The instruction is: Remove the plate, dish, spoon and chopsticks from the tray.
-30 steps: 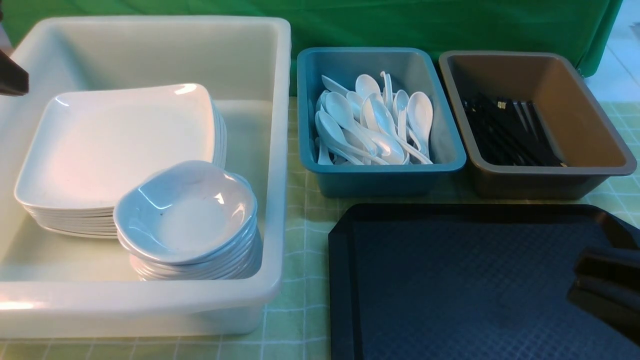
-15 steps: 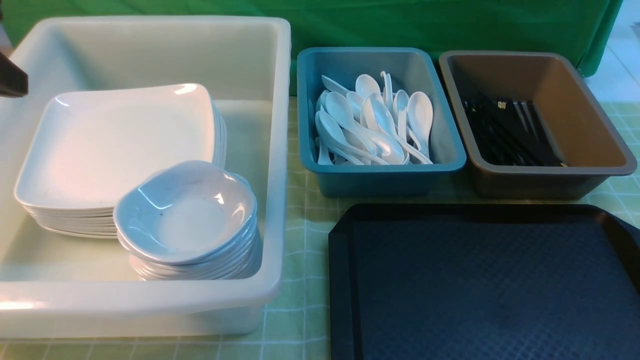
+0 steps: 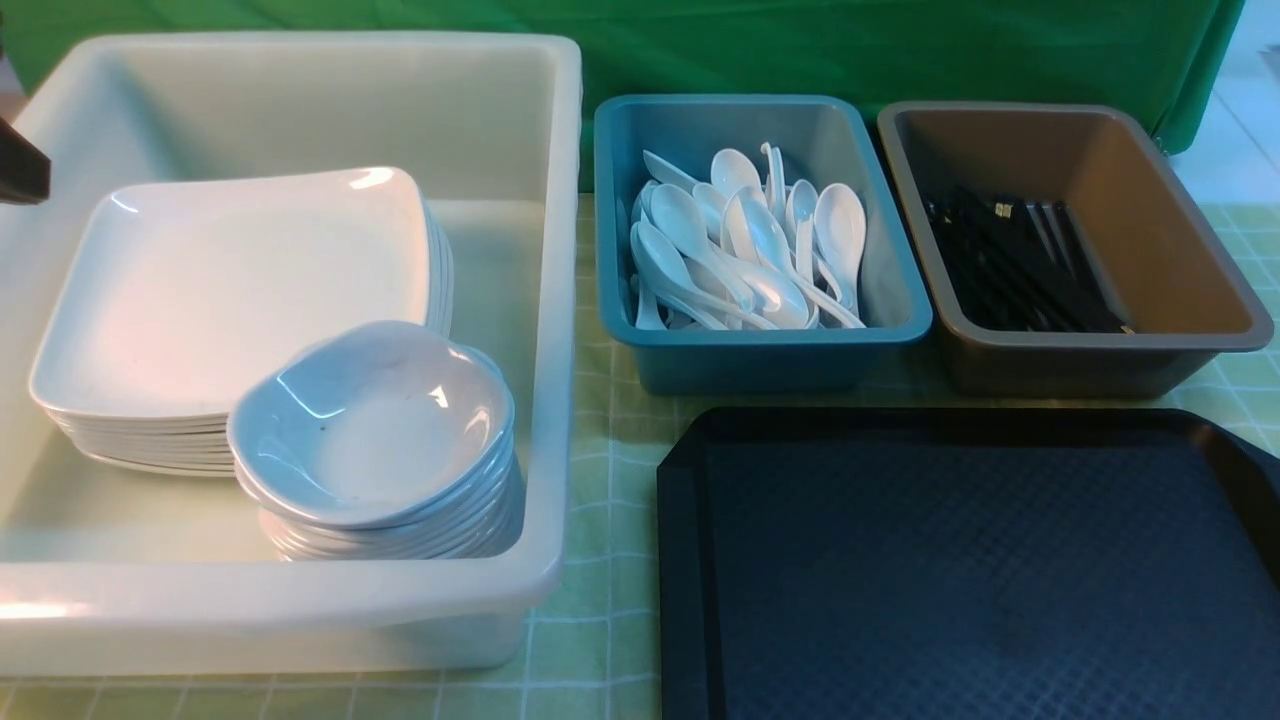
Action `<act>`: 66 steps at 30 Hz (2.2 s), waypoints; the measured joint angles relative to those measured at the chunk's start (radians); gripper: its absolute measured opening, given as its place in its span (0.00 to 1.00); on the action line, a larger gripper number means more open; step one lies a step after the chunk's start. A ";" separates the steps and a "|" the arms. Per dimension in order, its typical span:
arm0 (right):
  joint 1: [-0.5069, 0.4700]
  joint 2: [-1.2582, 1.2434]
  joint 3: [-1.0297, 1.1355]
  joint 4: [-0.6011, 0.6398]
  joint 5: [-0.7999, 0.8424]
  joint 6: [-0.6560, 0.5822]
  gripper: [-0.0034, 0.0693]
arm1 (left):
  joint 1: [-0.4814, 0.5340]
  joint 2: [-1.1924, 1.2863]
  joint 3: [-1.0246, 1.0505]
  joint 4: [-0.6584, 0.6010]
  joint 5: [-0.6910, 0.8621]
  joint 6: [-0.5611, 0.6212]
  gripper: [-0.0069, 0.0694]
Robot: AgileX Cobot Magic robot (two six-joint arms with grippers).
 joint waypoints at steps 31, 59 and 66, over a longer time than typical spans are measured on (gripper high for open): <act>-0.027 -0.002 0.000 0.000 0.030 0.000 0.36 | 0.000 -0.620 0.636 0.007 -0.031 0.156 0.08; -0.027 -0.002 0.000 0.000 0.030 0.000 0.38 | 0.000 -1.290 1.013 -0.011 -0.702 0.223 0.09; -0.027 -0.002 0.000 0.000 0.030 0.000 0.38 | -0.061 -1.358 1.203 0.077 -0.845 0.102 0.09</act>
